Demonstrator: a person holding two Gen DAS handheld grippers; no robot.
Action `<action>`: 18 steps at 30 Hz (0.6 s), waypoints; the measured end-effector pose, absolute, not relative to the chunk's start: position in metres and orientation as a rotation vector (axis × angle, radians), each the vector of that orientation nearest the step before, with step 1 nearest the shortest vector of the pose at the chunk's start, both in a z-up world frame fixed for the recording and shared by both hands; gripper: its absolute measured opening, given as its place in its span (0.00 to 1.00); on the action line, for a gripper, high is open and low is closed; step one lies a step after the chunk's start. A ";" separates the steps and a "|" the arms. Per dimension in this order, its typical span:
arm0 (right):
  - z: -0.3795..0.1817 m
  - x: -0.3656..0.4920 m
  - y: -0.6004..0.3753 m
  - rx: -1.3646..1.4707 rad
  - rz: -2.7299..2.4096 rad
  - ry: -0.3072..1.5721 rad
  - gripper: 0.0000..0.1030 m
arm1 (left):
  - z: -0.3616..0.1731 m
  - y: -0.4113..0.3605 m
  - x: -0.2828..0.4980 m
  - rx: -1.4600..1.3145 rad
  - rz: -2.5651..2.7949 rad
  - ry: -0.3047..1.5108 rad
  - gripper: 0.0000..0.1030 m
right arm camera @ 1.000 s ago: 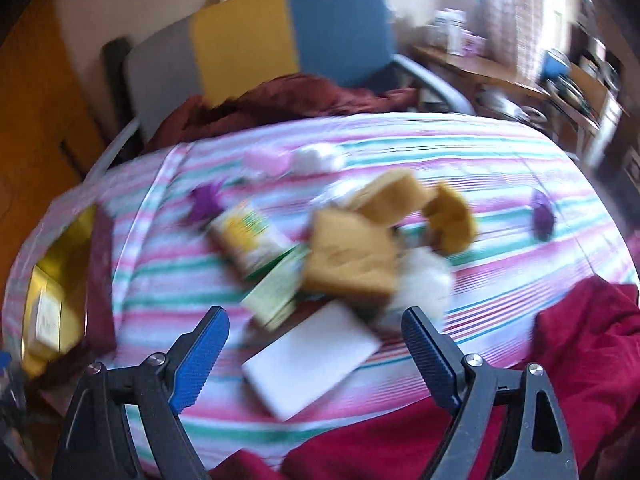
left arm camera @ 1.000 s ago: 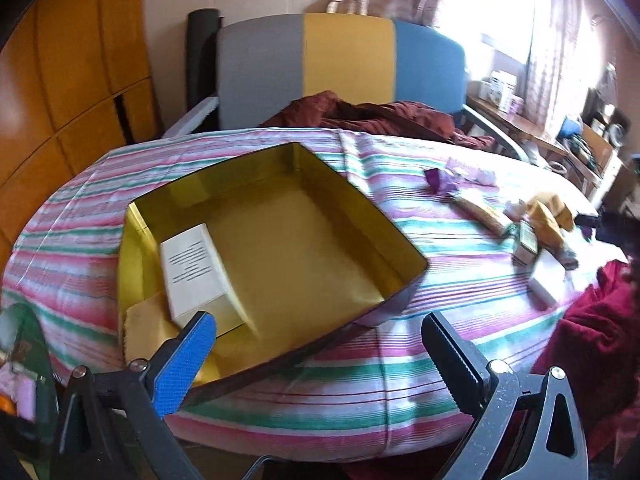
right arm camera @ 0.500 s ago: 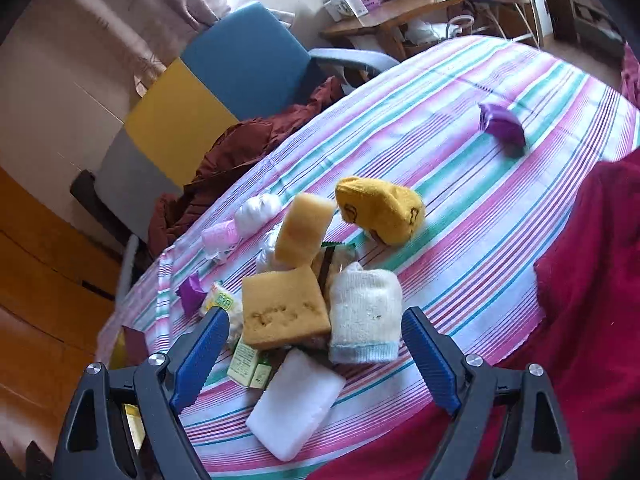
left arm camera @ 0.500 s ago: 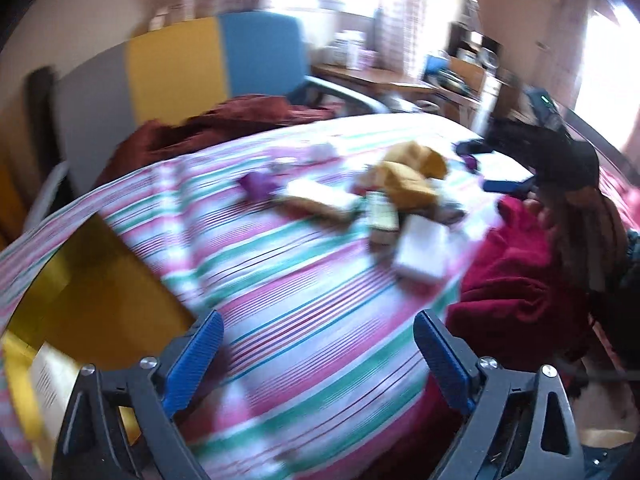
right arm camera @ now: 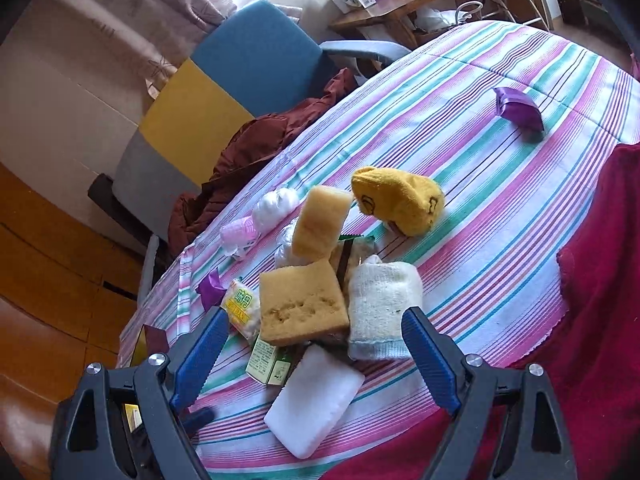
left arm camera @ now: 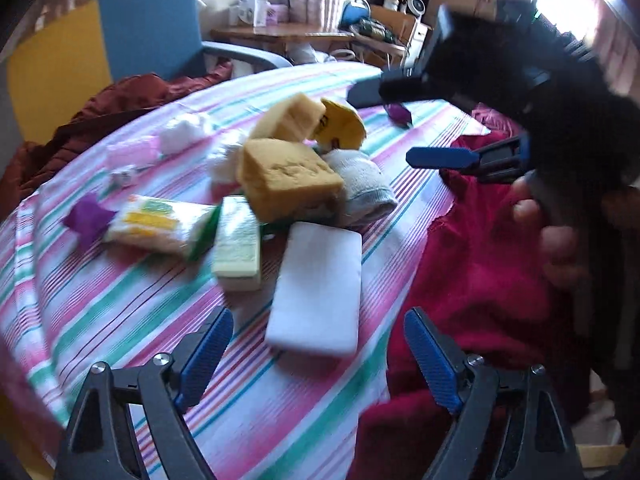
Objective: Organize objects
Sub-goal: 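Grasp the white foam block with the left tool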
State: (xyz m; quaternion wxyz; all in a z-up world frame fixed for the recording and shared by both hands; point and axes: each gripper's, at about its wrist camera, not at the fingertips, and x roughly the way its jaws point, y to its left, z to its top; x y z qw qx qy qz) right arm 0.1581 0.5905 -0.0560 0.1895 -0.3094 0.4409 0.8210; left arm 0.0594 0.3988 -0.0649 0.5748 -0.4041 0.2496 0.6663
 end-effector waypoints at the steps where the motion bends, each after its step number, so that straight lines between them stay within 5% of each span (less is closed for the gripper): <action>1: -0.056 0.157 0.590 -0.874 2.311 1.240 0.87 | -0.070 0.407 0.060 -0.950 1.554 0.602 0.85; 9: -0.058 0.153 0.589 -0.902 2.315 1.245 0.87 | -0.104 0.430 0.053 -1.011 1.555 0.630 0.76; 11: -0.059 0.151 0.588 -0.914 2.312 1.240 0.87 | -0.102 0.426 0.052 -1.002 1.582 0.618 0.56; 18: -0.059 0.137 0.580 -1.034 2.293 1.127 0.87 | -0.097 0.381 0.040 -1.056 1.608 0.530 0.55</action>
